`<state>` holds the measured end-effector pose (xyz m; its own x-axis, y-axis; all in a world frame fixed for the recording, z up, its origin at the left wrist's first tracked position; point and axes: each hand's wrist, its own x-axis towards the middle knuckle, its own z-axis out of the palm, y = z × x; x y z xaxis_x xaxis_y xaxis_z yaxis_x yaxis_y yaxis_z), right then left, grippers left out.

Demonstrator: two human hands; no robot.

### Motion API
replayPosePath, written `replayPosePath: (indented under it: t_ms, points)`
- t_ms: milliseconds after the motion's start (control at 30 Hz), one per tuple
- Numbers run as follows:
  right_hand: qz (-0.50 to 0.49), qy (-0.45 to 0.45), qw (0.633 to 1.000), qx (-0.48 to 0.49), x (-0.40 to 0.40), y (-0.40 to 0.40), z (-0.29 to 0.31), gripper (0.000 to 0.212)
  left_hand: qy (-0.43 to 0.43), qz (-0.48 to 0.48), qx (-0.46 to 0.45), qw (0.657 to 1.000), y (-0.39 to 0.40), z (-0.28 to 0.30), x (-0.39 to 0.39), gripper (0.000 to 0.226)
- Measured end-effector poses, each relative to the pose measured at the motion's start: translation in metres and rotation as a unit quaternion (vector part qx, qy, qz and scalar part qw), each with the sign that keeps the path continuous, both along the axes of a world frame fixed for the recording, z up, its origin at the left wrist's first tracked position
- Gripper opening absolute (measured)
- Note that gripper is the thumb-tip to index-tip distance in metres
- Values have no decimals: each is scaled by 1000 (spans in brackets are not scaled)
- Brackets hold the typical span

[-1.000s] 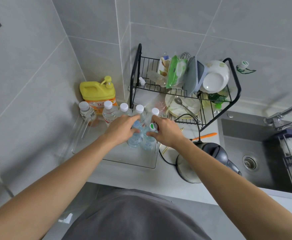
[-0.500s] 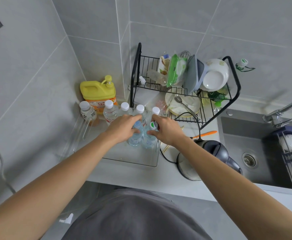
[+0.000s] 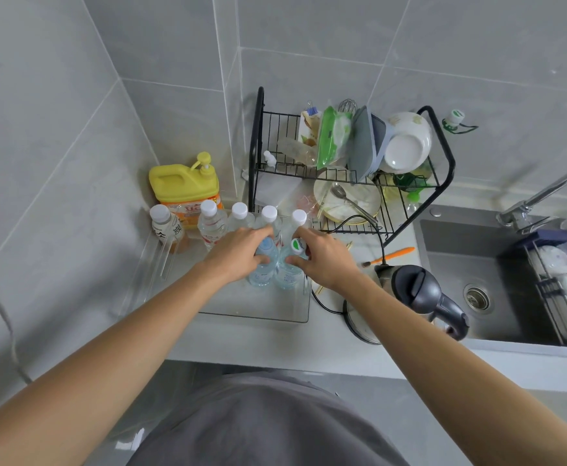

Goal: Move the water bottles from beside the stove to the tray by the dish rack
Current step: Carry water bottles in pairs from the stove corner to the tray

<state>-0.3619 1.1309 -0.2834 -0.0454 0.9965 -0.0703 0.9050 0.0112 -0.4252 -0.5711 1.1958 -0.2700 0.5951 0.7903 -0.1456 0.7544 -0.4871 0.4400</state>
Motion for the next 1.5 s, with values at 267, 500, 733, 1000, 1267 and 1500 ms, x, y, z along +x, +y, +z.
replayPosePath:
  t_ms: [267, 500, 733, 1000, 1267, 1500]
  points:
    - [-93, 13, 994, 47, 6, -22, 28, 56, -53, 71, 140, 986, -11, 49, -3, 49]
    - [-214, -44, 960, 176, 44, -66, 77, 65, -136, -67, 242, 958, -23, 108, 76, 62]
    - [-330, -92, 912, 225, 133, -183, 115, 77, -146, -187, 215, 947, -100, 128, 202, 74]
    - [-504, -127, 838, 166, 251, -425, 129, 84, -168, -345, 194, 903, -290, 143, 378, 74]
    - [-693, -160, 692, 122, 270, -671, 139, 83, -221, -540, 134, 801, -518, 147, 500, 70]
    - [-805, -160, 564, 93, 251, -831, 131, 84, -224, -665, 120, 703, -691, 136, 555, 71]
